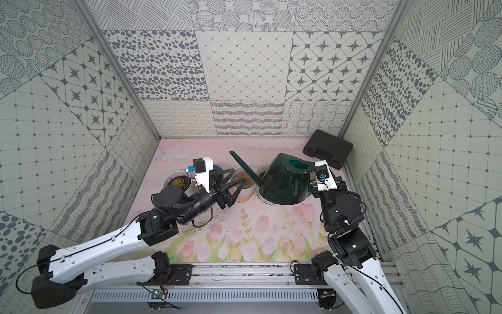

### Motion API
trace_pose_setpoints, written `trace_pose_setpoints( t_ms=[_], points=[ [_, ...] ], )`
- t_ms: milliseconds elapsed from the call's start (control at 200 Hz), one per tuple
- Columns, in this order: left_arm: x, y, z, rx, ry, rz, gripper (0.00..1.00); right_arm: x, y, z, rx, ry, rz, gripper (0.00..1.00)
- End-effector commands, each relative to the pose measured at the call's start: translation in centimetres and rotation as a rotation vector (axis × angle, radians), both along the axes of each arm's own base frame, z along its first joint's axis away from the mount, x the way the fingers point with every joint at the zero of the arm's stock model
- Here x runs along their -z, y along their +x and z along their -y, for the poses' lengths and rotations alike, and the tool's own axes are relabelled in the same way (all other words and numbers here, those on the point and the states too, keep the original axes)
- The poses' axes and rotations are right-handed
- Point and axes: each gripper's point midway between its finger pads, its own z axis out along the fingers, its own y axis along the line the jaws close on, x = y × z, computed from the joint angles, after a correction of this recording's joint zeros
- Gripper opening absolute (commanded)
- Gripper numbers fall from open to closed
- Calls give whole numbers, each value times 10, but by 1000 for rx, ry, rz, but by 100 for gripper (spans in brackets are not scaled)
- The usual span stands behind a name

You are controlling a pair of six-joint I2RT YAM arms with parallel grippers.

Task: Water the succulent around the soil edge
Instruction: Adjust the watering can.

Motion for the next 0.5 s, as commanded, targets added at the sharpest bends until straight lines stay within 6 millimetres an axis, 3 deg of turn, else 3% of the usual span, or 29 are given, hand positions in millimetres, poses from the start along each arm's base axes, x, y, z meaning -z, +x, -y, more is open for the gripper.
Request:
trace_pose_setpoints(
  t_ms=[0, 170, 300, 490],
  points=[
    [-15, 18, 6, -94, 35, 94, 79, -34, -11, 3, -17, 96, 118, 0],
    [-20, 26, 17, -107, 24, 120, 76, -31, -12, -1, -41, 99, 116, 0],
    [-23, 37, 23, -145, 27, 122, 65, -31, -13, -5, -66, 100, 126, 0],
    [-20, 48, 31, -174, 23, 105, 59, -27, -12, -10, -95, 105, 123, 0]
  ],
)
